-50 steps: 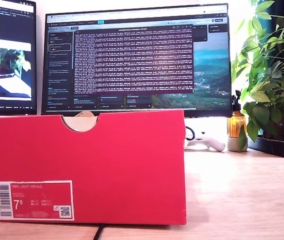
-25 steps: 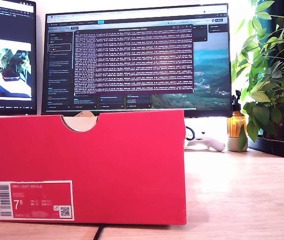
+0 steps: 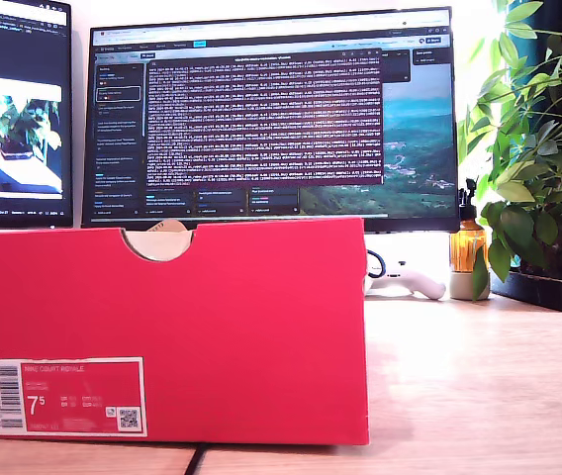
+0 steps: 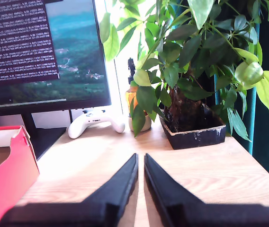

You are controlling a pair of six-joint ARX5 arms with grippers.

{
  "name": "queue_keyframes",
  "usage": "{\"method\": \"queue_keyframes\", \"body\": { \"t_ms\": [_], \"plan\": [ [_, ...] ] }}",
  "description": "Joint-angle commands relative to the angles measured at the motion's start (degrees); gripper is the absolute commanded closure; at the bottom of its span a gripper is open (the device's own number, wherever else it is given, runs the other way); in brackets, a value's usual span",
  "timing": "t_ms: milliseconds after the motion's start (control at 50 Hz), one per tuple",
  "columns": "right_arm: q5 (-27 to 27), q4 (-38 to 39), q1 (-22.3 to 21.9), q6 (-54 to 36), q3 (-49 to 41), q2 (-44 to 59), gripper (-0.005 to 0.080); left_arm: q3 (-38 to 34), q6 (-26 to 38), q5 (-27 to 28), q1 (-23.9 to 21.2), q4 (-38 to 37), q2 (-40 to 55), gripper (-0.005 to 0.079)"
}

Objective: Pack the blue shoes by picking the first shoe and placing it inside the red shoebox, left side, then picking and rotating the second shoe and placing it in the shoebox

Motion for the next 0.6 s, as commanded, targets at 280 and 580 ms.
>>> {"method": "queue_keyframes", "body": {
  "t_ms": [280,580],
  "plan": [
    [-0.15,-9.2,-0.11,3.1,-0.63,-0.35,0.0763,-2.08,-0.22,0.07,-0.11,0.33,-0.5,0.0754],
    [-0.17,-9.22,-0.11,3.1,-0.59,-0.37,0.0763,-2.08,-0.22,0.07,-0.11,0.33,-0.5,0.0754]
  ]
}}
